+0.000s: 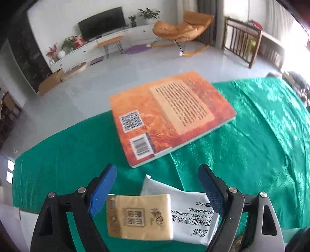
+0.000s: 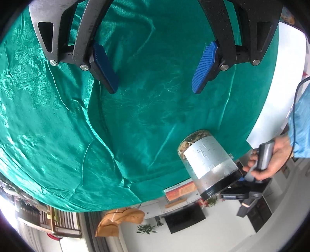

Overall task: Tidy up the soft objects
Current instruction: 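Grasp the tan tissue pack with the left gripper and lift it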

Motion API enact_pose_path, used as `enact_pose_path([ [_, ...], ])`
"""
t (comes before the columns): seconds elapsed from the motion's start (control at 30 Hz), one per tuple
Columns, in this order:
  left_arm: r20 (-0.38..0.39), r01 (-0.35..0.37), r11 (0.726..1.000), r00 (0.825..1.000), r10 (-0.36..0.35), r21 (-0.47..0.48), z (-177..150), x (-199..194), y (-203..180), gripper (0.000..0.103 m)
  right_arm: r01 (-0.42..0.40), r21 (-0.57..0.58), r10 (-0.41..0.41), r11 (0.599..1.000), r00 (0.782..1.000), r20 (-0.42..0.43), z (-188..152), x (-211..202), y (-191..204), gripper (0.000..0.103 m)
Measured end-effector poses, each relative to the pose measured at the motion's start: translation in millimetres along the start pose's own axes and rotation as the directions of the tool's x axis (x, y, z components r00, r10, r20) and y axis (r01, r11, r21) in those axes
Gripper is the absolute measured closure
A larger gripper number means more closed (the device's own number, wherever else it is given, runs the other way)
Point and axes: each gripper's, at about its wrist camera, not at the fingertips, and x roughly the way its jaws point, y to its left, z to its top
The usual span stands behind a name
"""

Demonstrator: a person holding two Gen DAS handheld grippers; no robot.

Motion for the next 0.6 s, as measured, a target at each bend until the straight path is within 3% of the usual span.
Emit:
enact_pose_path([
  [0.1, -0.098, -0.057, 0.998, 0.993, 0.059, 0.014, -4, 34, -1, 0.017, -0.028, 0.025, 0.027, 0.999, 1.000, 0.009, 1, -1, -6, 0.021],
  [0.2, -0.141, 0.029, 0.995, 0.989, -0.042, -0.096, -20, 34, 24, 0.015, -0.027, 0.025, 0.027, 0.999, 1.000, 0.010, 1, 0, -6, 0.021],
  [0.37, -0.240, 0.094, 0.996, 0.967, -0.089, 0.008, -82, 4, 32, 0.015, -0.011, 0.010, 0.011, 1.000, 1.000, 0.006, 2, 0, -3, 0.021],
  [0.43, -0.281, 0.122, 0.993, 0.952, -0.119, -0.008, -114, -13, 34, 0.015, -0.011, 0.011, 0.010, 1.000, 1.000, 0.006, 2, 1, -3, 0.021],
  [0.5, -0.306, 0.211, 0.977, 0.929, -0.206, -0.017, -145, -32, 27, 0.012, -0.007, 0.008, 0.007, 1.000, 1.000, 0.006, 2, 1, -3, 0.021],
  [0.53, -0.317, 0.283, 0.959, 0.909, -0.272, -0.012, -156, -42, 20, 0.012, -0.006, 0.007, 0.006, 1.000, 1.000, 0.006, 2, 1, -2, 0.021],
  [0.57, -0.315, 0.373, 0.928, 0.877, -0.362, -0.029, -166, -55, 14, 0.012, -0.006, 0.007, 0.006, 1.000, 1.000, 0.006, 2, 1, -3, 0.021],
  [0.6, -0.302, 0.475, 0.877, 0.828, -0.473, -0.071, -172, -67, 12, 0.012, -0.007, 0.009, 0.007, 1.000, 1.000, 0.006, 2, 0, -3, 0.021],
])
